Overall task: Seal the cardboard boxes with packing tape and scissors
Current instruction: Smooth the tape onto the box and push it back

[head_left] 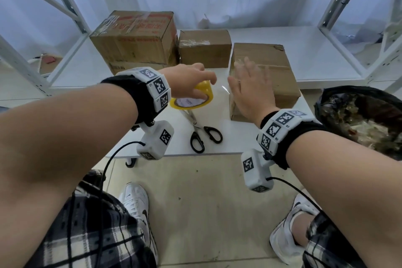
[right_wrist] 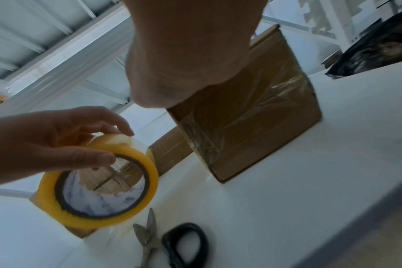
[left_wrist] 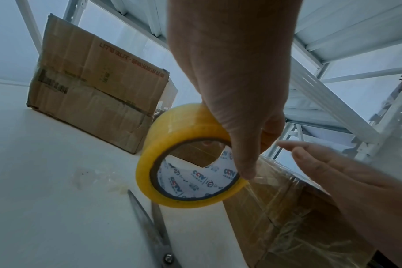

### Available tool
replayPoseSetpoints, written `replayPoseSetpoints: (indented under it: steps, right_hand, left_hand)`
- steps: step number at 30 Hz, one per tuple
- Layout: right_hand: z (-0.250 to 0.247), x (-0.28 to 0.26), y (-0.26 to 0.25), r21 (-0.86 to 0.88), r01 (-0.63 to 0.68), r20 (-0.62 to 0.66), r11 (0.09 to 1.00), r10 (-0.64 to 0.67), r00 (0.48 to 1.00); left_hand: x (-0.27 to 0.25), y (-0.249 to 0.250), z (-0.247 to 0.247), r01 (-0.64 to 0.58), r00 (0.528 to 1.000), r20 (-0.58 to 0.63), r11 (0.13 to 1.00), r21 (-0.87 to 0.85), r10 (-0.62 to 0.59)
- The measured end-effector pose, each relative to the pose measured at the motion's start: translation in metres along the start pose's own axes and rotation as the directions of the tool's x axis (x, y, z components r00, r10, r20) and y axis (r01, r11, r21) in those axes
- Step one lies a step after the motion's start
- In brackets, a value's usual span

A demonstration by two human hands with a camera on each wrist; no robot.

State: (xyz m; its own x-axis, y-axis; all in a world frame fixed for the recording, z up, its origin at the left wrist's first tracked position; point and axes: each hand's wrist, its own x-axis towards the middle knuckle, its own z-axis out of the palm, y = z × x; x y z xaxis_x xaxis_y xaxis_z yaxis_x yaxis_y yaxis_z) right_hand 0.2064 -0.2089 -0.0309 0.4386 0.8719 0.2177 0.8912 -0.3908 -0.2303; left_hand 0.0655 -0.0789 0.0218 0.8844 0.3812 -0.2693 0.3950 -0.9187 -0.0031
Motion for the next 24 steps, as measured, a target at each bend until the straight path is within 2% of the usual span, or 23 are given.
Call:
replayPoseSetpoints:
  steps: [2,3,4,5,7,8,10,12,14,17,19,22,24]
  right_hand:
    - [-0.004,-0.013,-0.007,0.076,0.110,-0.188,0.991,-0.094,0.978]
    - [-0.004,-0.022,-0.011,0.139,0.143,-0.180,0.980,-0.117,0.977]
    - [-0.003,-0.031,-0.016,0.192,0.152,-0.097,0.969,-0.136,0.986]
    - [0.001,-0.039,-0.021,0.217,0.134,0.045,0.967,-0.148,0.988]
    - [0.011,-0.053,-0.029,0.215,0.087,0.311,0.973,-0.153,0.938]
    - [0.018,-0.058,-0.031,0.204,0.089,0.374,0.975,-0.162,0.913]
    - [0.030,-0.063,-0.039,0.189,0.104,0.402,0.976,-0.174,0.899]
    - [0.039,-0.062,-0.049,0.164,0.064,0.415,0.984,-0.128,0.901]
    - [0.045,-0.060,-0.058,0.068,0.036,0.434,0.997,-0.062,0.899]
    - [0.047,-0.057,-0.067,-0.073,0.071,0.436,0.995,-0.033,0.899]
    - [0.044,-0.054,-0.068,-0.025,0.039,0.471,0.999,-0.022,0.882]
    - [0.029,-0.051,-0.058,0.069,-0.048,0.577,0.996,0.000,0.817]
    - [0.014,-0.053,-0.050,0.107,-0.093,0.605,0.990,0.009,0.796]
  left_hand:
    - [0.001,0.001,-0.004,-0.001,1.000,-0.014,0.999,0.043,0.002]
    - [0.001,0.003,-0.004,-0.003,1.000,-0.021,0.999,0.052,0.004]
    - [0.002,0.003,-0.005,-0.005,0.999,-0.032,0.998,0.057,0.007]
    - [0.003,0.003,-0.006,-0.005,0.999,-0.044,0.998,0.062,0.008]
    - [0.003,0.004,-0.008,0.001,0.998,-0.059,0.997,0.082,0.004]
    - [0.003,0.004,-0.008,0.006,0.998,-0.061,0.995,0.096,0.000]
    - [0.002,0.004,-0.009,0.008,0.998,-0.064,0.992,0.128,0.000]
    - [0.000,0.004,-0.009,0.006,0.998,-0.065,0.990,0.143,0.003]
    - [-0.002,0.005,-0.007,0.005,0.997,-0.072,0.990,0.143,0.005]
    - [-0.003,0.005,-0.004,0.005,0.997,-0.083,0.991,0.136,0.006]
    - [-0.003,0.006,-0.003,0.005,0.996,-0.086,0.991,0.136,0.006]
    - [-0.004,0.011,-0.005,0.007,0.996,-0.093,0.989,0.151,0.007]
    - [-0.005,0.017,-0.007,0.013,0.994,-0.106,0.987,0.162,0.005]
